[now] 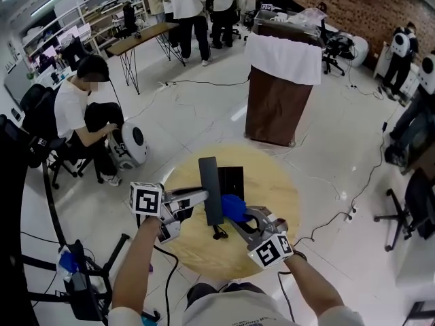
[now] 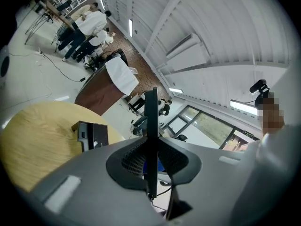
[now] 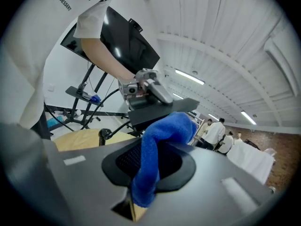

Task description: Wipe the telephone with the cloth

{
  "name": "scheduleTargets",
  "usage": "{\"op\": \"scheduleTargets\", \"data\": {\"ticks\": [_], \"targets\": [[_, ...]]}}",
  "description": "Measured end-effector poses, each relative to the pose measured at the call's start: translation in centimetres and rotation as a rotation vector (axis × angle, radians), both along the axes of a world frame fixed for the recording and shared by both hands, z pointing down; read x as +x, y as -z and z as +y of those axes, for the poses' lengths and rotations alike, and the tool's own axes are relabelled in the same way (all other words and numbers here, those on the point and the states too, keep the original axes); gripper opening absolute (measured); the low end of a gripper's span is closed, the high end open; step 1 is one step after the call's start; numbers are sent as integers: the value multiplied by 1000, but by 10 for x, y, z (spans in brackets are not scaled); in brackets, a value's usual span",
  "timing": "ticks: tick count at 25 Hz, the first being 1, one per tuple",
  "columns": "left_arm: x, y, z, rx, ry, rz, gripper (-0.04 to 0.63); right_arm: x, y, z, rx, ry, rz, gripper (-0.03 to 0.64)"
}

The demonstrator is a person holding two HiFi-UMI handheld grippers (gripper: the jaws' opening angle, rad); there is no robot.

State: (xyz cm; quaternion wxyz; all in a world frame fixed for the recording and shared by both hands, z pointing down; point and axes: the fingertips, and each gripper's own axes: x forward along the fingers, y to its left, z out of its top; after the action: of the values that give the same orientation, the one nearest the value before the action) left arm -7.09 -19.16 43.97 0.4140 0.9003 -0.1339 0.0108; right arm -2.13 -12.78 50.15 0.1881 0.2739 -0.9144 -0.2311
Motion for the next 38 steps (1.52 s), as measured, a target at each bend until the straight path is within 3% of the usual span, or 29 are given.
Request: {"op": "scheduleTargets", "data": {"ticks": [5,14,29,38], "targets": [[0,-51,-12,-114,23,-28,63,10,17,-4,-18,-59,-70,61],[3,-132,-38,-206,31,-91,63,17,27,-3,-80,-135,-154,61],[5,-195,-68,-269,4,-108,63,35,-2,-22,-185,-184,-131,61],[9,-199,-70,-256,-13,-52,66,39,-10,-24,-209,-198,-114,61]]}}
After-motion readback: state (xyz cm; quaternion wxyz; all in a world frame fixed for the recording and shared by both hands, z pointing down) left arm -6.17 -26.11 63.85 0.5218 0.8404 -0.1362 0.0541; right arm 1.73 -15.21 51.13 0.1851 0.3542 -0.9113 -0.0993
